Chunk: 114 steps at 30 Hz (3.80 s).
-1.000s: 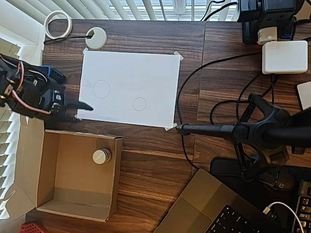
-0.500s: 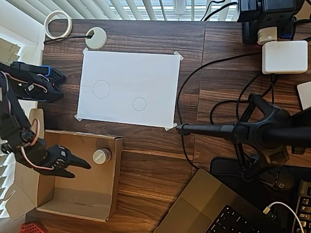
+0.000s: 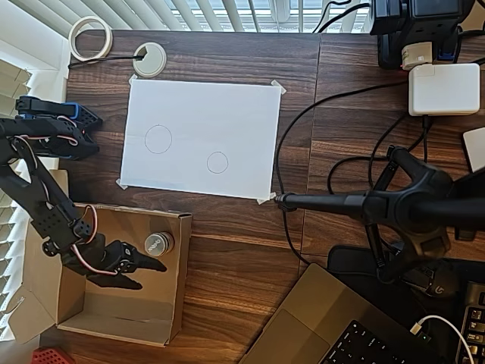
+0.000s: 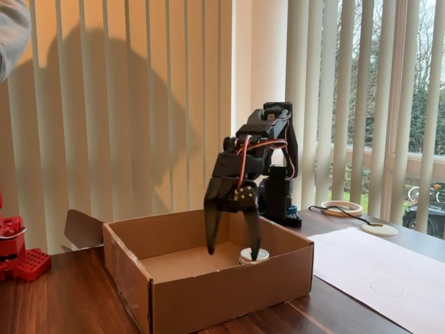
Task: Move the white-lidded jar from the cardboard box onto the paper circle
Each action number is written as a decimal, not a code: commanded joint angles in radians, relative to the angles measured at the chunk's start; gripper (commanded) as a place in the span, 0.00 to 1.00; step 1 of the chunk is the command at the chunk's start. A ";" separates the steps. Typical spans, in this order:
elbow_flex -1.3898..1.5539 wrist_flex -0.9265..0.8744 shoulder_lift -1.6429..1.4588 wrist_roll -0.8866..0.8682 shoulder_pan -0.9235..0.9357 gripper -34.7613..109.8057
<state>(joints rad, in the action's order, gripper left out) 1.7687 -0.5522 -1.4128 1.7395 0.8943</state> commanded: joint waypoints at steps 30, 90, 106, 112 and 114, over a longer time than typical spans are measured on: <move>-0.020 -0.083 0.021 0.101 -0.031 0.48; -0.038 -0.239 -0.492 0.250 -0.123 0.25; 0.003 -0.275 -0.635 0.089 -0.611 0.25; 0.006 -0.267 -0.433 0.048 -0.695 0.24; -0.005 -0.255 -0.351 0.038 -0.698 0.24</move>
<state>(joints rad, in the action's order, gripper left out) 1.8270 -0.8176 -1.8254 1.7871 0.2071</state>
